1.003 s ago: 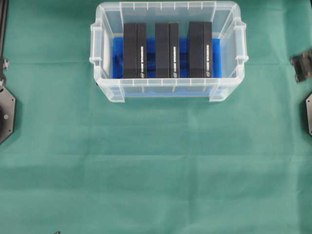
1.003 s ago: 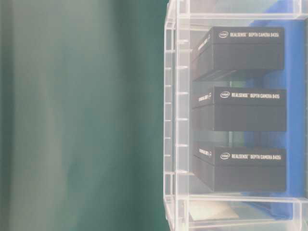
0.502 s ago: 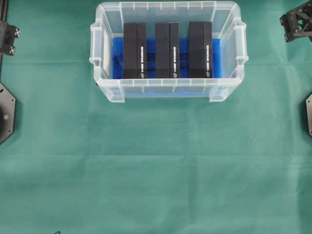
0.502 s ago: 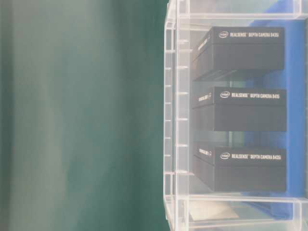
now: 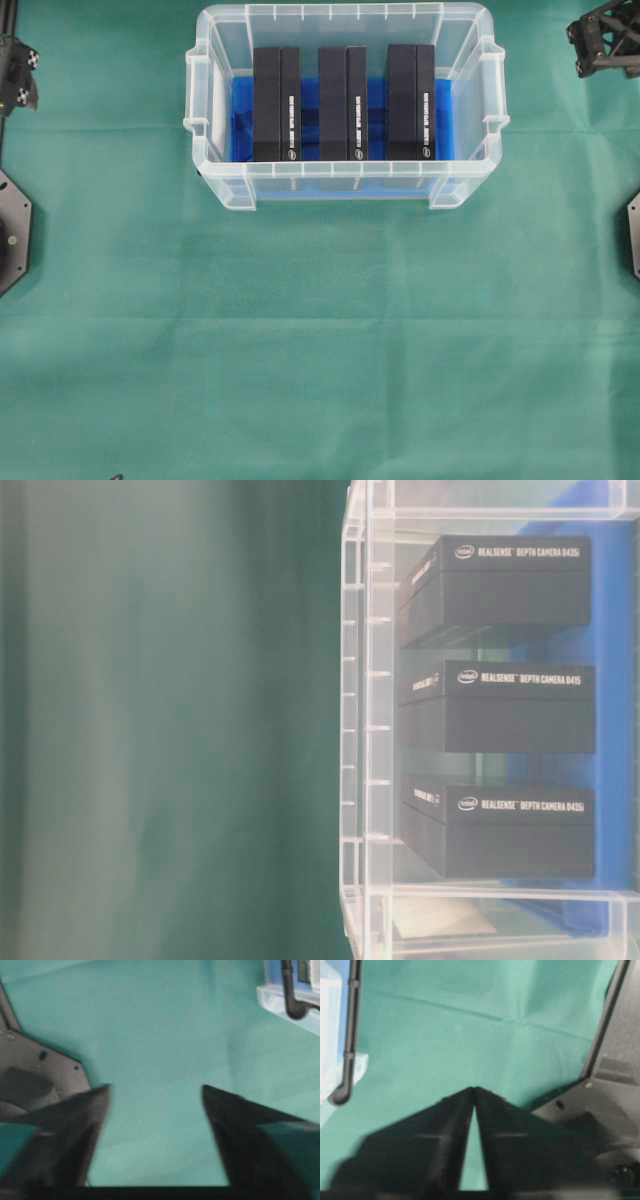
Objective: Take out the box from the case.
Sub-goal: 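Move the right gripper over the middle pair of black boxes, then lower the open right gripper around the middle black box pair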
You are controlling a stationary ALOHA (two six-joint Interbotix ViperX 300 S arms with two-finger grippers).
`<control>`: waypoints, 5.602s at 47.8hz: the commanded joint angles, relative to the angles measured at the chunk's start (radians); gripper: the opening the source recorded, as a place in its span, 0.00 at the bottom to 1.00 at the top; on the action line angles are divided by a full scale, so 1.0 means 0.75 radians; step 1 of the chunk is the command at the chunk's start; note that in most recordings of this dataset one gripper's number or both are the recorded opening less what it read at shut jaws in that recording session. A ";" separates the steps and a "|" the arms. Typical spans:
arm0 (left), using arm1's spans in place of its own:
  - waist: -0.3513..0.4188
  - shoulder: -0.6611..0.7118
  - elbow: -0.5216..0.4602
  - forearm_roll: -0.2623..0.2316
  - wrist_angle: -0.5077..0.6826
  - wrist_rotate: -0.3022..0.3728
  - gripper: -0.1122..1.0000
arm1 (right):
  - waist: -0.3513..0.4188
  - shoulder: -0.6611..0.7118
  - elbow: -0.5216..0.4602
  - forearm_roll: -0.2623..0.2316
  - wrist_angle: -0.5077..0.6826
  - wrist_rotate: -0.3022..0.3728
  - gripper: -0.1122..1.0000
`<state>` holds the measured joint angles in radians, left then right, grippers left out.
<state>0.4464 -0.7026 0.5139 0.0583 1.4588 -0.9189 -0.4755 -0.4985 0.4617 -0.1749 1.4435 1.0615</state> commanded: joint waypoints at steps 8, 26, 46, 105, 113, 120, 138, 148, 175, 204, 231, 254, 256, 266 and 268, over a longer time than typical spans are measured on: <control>0.027 -0.006 -0.022 0.000 -0.002 -0.025 0.99 | -0.004 -0.010 0.022 -0.051 -0.012 0.076 0.80; 0.037 -0.006 -0.022 0.000 -0.004 -0.027 0.99 | -0.004 -0.014 0.022 -0.080 -0.008 0.139 0.95; 0.035 -0.006 -0.020 0.000 -0.006 -0.027 0.99 | -0.004 -0.006 0.010 -0.065 -0.018 0.155 0.95; 0.039 -0.008 -0.020 0.000 -0.008 -0.025 0.99 | 0.256 0.736 -0.744 0.002 -0.149 0.362 0.95; 0.045 -0.012 -0.020 0.000 -0.008 -0.018 0.99 | 0.284 0.808 -0.832 0.012 -0.145 0.374 0.95; 0.043 -0.014 -0.020 0.000 -0.008 -0.014 0.99 | 0.303 0.861 -0.902 0.012 -0.149 0.399 0.95; 0.043 -0.020 -0.020 0.000 -0.008 -0.008 0.99 | 0.337 0.974 -1.039 0.053 -0.135 0.403 0.95; 0.043 -0.035 -0.018 0.000 -0.008 -0.010 0.99 | 0.337 0.978 -1.039 0.051 -0.121 0.419 0.95; 0.045 -0.037 -0.018 0.000 -0.008 -0.010 0.99 | 0.337 0.978 -1.039 0.047 -0.121 0.419 0.95; 0.045 -0.037 -0.016 0.000 -0.008 -0.010 0.99 | 0.337 0.978 -1.039 0.043 -0.121 0.417 0.95; 0.045 -0.037 -0.016 0.000 -0.006 -0.014 0.99 | 0.337 1.002 -1.027 0.035 -0.119 0.415 0.95; 0.043 -0.037 -0.014 0.000 -0.004 -0.014 0.99 | 0.327 1.021 -0.963 0.027 -0.149 0.421 0.95; 0.043 -0.037 -0.014 0.000 -0.002 -0.014 0.99 | 0.327 1.021 -0.953 0.029 -0.166 0.423 0.95; 0.045 -0.037 -0.014 0.000 -0.004 -0.014 0.99 | 0.317 1.021 -0.892 0.029 -0.235 0.427 0.95; 0.045 -0.037 -0.014 0.000 -0.002 -0.014 0.99 | 0.313 1.021 -0.884 0.029 -0.250 0.427 0.95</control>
<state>0.4755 -0.7302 0.5139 0.0568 1.4588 -0.9296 -0.2362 0.2869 -0.1994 -0.1503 1.2747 1.3806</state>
